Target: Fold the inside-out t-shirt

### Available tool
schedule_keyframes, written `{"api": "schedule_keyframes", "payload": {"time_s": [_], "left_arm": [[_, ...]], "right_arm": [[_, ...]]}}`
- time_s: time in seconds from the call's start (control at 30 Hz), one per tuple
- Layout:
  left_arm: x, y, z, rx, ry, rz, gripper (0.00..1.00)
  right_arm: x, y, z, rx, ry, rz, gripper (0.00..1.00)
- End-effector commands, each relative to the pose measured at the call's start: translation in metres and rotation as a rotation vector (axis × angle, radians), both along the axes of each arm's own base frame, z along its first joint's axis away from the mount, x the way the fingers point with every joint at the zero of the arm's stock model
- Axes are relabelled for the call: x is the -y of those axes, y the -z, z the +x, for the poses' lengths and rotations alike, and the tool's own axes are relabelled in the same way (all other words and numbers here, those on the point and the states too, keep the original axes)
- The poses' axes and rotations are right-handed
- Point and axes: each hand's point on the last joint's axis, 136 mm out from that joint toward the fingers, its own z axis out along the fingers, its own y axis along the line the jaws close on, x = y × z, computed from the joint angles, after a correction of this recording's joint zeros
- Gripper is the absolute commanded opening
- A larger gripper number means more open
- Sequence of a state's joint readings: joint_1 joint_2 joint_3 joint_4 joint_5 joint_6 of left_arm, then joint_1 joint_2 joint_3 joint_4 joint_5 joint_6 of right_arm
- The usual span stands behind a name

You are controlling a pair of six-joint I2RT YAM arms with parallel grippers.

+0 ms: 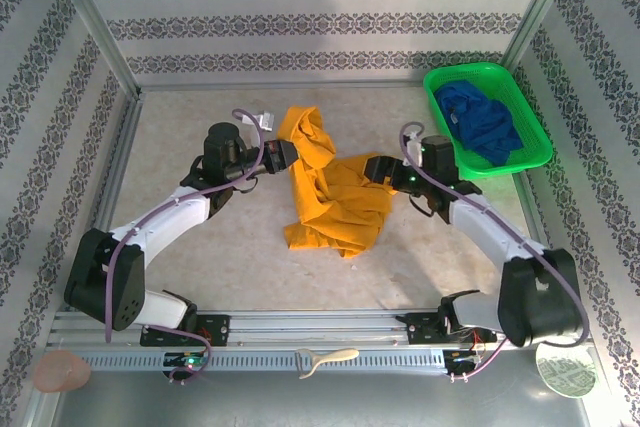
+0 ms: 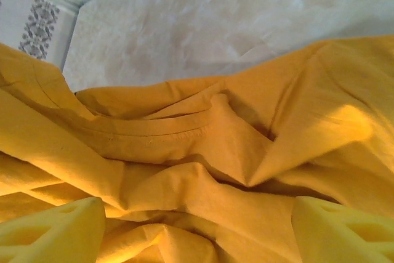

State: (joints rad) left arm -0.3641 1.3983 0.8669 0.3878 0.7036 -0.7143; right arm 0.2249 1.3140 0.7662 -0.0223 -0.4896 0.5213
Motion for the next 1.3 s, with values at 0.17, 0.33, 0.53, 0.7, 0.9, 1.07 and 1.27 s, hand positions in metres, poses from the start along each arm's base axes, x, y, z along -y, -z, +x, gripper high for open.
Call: {"api": "schedule_keyframes", "payload": {"time_s": [0.17,0.33,0.53,0.7,0.9,1.07,1.27], "left_arm": [[-0.004,-0.028,-0.003,0.090,-0.001,-0.091,0.00],[-0.004,-0.025,-0.002,0.083,-0.004,-0.085,0.00],[-0.012,-0.020,0.003,0.034,-0.061,-0.041,0.00],[-0.036,-0.034,0.011,0.051,-0.192,0.029,0.00],[-0.087,-0.130,0.081,0.171,-0.364,-0.031,0.00],[-0.105,-0.292,0.100,0.437,-0.369,-0.224,0.00],[-0.118,-0.369,0.054,0.634,-0.403,-0.303,0.00]], "right_arm": [[0.000,0.030,0.053,0.036,0.054,-0.295,0.83],[-0.037,0.064,0.058,-0.019,-0.061,-0.330,0.85],[-0.064,0.104,0.045,-0.162,-0.192,-0.259,0.36],[-0.042,0.047,0.068,-0.078,-0.106,-0.168,0.00],[0.006,-0.169,0.121,0.276,0.084,0.062,0.00],[0.036,-0.375,0.081,0.678,0.184,0.192,0.00],[0.062,-0.459,0.000,0.931,0.282,0.223,0.00]]}}
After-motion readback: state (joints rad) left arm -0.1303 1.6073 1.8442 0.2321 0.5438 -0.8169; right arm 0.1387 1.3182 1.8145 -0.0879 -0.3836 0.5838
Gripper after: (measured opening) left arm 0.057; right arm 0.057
